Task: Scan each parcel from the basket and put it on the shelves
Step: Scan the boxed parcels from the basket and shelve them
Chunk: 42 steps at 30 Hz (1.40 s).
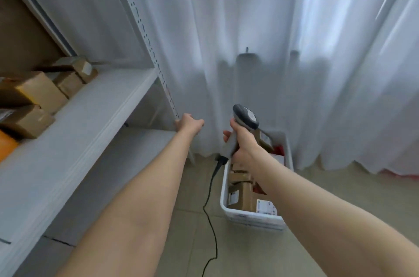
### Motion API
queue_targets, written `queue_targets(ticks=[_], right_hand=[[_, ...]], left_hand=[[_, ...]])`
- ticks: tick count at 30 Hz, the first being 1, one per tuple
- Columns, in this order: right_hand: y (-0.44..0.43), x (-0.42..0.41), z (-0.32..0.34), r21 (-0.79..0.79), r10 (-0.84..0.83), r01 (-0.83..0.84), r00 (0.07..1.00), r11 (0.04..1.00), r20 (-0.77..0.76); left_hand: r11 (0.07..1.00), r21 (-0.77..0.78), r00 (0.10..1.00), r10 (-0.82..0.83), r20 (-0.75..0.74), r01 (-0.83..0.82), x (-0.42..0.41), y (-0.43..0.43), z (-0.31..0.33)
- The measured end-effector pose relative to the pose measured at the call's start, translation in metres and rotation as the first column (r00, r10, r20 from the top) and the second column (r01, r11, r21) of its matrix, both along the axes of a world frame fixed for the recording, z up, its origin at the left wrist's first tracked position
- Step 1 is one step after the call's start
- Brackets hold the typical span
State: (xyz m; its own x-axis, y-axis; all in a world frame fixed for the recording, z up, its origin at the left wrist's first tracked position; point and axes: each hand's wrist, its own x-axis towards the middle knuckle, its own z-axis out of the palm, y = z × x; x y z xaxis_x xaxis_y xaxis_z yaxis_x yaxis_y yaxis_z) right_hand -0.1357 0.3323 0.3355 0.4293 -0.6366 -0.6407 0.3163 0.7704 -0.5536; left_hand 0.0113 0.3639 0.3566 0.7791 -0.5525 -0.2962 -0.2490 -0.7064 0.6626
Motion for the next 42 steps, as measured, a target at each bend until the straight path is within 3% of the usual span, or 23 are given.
queue_targets(ticks=[5, 11, 24, 31, 38, 42], right_hand=[[-0.050, -0.067, -0.040, 0.071, -0.088, 0.090, 0.996, 0.993, -0.031], [-0.116, -0.111, -0.088, 0.088, -0.169, 0.181, 0.977, 0.980, -0.130], [-0.272, -0.102, -0.237, 0.181, -0.140, 0.189, 0.957, 0.965, -0.255], [-0.341, -0.091, -0.345, 0.235, -0.090, 0.168, 0.946, 0.957, -0.312], [-0.396, -0.069, -0.454, 0.306, 0.051, 0.040, 0.958, 0.951, -0.283], [-0.419, -0.055, -0.504, 0.292, 0.088, 0.001, 0.953, 0.956, -0.291]], left_hand=[[0.988, 0.059, 0.989, -0.139, -0.056, 0.143, -0.073, -0.052, -0.036], [0.969, 0.096, 0.970, -0.217, -0.108, 0.227, -0.103, -0.120, -0.085], [0.920, 0.249, 0.947, -0.260, -0.190, 0.302, -0.095, -0.285, -0.261], [0.921, 0.291, 0.949, -0.184, -0.258, 0.258, -0.096, -0.350, -0.368], [0.962, 0.262, 0.934, 0.024, -0.357, 0.076, -0.085, -0.411, -0.475], [0.976, 0.206, 0.935, 0.010, -0.356, 0.068, -0.071, -0.441, -0.528]])
